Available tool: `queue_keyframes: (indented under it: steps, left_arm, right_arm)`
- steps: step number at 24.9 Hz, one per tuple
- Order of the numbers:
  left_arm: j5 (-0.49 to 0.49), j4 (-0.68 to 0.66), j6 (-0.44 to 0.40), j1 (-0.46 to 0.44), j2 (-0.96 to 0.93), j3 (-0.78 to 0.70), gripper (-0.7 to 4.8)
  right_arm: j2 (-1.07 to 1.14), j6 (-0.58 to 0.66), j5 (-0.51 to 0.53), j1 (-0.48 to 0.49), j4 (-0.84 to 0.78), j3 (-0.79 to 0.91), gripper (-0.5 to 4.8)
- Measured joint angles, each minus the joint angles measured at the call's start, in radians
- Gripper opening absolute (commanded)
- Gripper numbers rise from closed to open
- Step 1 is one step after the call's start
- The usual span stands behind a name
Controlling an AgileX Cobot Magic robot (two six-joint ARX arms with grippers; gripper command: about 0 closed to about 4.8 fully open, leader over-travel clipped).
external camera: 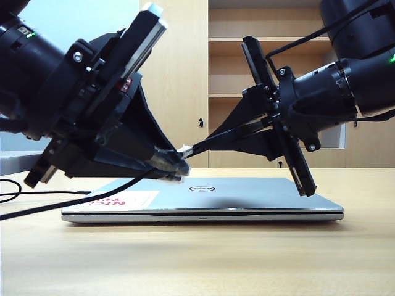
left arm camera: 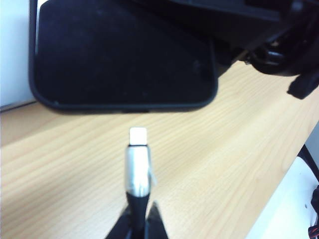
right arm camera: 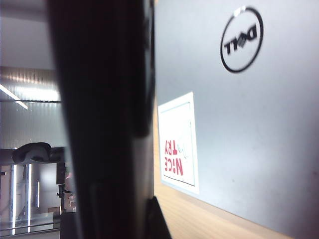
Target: Pick up the charging cable and the phone, plug the charging cable into the charging port on the phone, and finally place them back on the table.
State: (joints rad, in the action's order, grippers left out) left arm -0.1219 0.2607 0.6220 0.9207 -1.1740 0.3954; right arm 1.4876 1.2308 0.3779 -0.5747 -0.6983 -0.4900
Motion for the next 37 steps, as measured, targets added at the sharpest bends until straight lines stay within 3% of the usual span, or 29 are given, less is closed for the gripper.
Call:
queue_keyframes:
  steps: [16,32,34,37]
  left_arm:
    - [0.000,0.006,0.000,0.000,0.000,0.000,-0.07]
    - [-0.010,-0.003,0.000,0.001,0.000,-0.006,-0.05]
    - [-0.010,-0.003,-0.006,0.001,0.000,-0.006,0.14]
    - [-0.010,-0.003,-0.021,0.001,0.000,-0.006,1.00]
  right_arm:
    - [0.000,-0.020,0.056,-0.002,-0.013,0.000,-0.06]
    - [0.000,-0.102,0.038,-0.053,-0.006,-0.001,-0.06]
    - [0.000,-0.103,0.039,-0.053,-0.006,-0.001,-0.06]
    - [0.000,-0.103,0.041,-0.053,-0.006,-0.001,-0.06]
